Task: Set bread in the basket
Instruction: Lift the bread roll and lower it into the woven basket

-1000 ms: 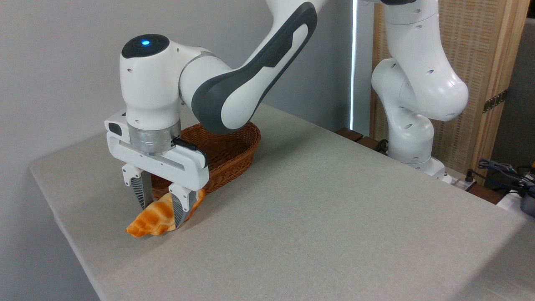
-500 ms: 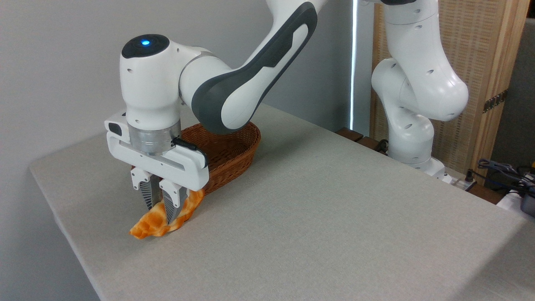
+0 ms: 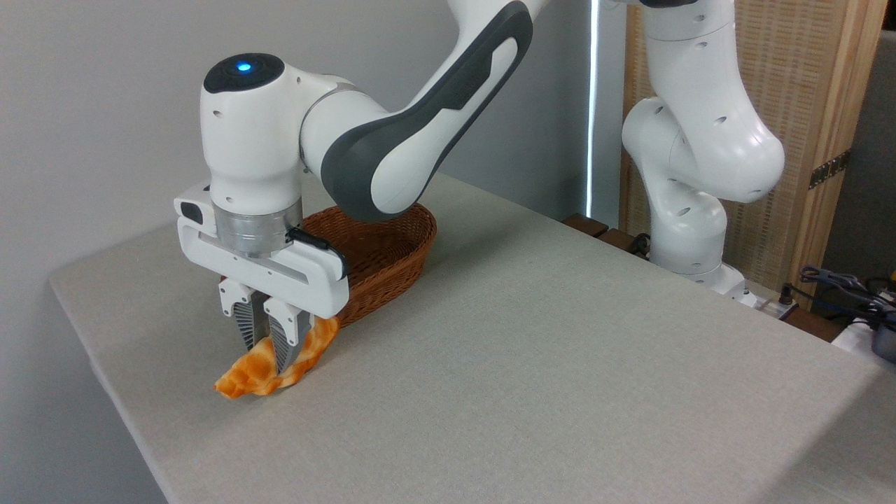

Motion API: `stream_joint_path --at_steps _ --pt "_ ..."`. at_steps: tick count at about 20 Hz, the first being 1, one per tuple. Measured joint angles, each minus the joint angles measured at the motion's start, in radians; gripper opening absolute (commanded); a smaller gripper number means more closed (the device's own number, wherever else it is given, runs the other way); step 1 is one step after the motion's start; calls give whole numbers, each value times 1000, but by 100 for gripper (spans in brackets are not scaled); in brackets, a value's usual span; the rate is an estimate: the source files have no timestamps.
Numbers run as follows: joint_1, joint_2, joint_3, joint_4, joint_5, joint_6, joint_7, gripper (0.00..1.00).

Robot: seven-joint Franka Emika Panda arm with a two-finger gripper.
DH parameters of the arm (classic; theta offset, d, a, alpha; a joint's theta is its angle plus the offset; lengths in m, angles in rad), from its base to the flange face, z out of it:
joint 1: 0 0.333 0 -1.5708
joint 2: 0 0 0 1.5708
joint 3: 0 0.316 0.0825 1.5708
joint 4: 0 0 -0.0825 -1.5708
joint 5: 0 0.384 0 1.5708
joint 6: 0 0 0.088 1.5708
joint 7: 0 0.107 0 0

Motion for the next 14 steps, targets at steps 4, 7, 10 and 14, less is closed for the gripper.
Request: stream_joint_path --at_steps 4,7,10,14 --pt "4 -2 2 0 0 -2 22 25" --pt "6 -16 4 21 5 -37 60 25" --pt "7 -54 37 106 33 -162 140 25" --pt "16 -81 70 232 93 -394 295 25"
